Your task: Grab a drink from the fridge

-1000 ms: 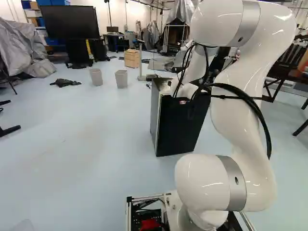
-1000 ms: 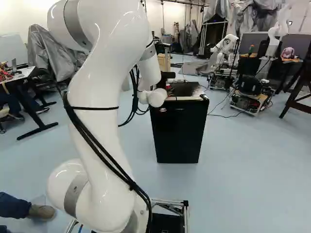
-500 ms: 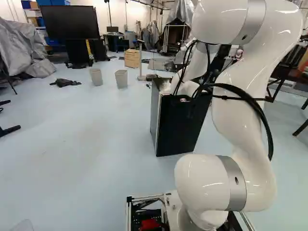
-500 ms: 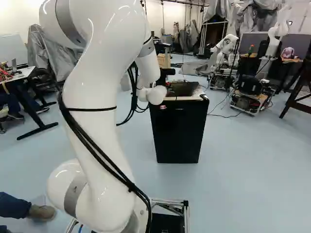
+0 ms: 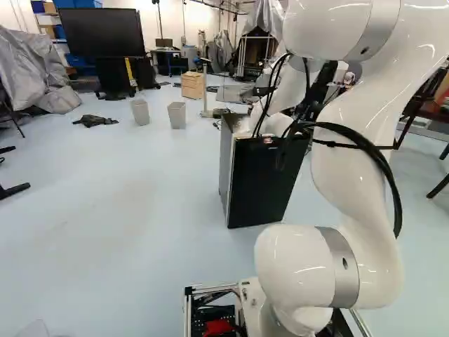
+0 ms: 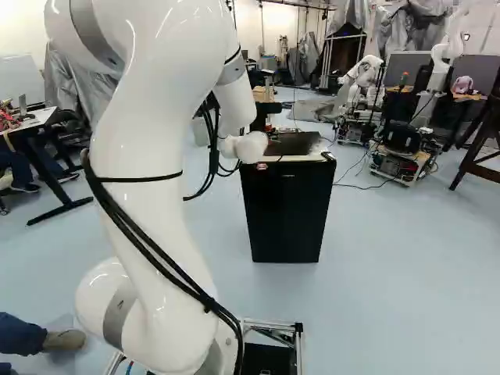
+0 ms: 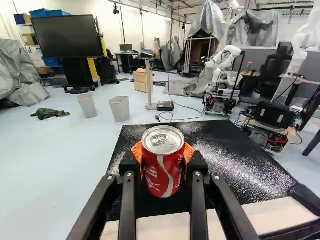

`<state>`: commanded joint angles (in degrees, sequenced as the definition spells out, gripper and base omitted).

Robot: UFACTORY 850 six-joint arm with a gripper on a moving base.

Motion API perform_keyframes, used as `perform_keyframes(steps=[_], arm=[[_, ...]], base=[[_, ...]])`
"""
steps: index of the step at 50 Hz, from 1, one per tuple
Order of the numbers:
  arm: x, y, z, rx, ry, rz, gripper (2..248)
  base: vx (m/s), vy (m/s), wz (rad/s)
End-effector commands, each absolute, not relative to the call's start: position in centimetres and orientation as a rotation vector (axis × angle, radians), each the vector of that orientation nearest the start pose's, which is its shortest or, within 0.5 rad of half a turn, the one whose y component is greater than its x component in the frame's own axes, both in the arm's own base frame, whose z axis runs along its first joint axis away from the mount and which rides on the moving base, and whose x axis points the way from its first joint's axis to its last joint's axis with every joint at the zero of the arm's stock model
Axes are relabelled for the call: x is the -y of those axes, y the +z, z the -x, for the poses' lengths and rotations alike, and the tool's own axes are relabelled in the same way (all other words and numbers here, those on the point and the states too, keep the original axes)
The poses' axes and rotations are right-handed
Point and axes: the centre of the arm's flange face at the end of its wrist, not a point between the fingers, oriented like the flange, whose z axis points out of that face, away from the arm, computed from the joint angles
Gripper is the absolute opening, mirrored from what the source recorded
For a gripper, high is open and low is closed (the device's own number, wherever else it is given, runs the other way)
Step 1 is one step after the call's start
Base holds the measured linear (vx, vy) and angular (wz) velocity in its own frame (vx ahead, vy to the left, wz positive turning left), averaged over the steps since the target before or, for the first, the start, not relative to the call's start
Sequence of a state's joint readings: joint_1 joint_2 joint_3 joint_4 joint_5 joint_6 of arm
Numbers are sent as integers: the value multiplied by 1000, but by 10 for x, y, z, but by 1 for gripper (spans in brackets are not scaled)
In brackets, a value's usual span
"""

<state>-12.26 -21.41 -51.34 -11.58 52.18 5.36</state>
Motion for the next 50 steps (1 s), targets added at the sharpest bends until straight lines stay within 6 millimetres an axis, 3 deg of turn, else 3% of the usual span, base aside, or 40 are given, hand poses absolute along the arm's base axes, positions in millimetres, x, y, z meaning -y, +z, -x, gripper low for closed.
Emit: perform_keyframes(steps=[17, 50], arm=[[108, 436, -562, -49, -2117, 2380, 98], [96, 436, -544, -48, -2097, 2392, 98]], base=[[0, 0, 0], [0, 0, 0]])
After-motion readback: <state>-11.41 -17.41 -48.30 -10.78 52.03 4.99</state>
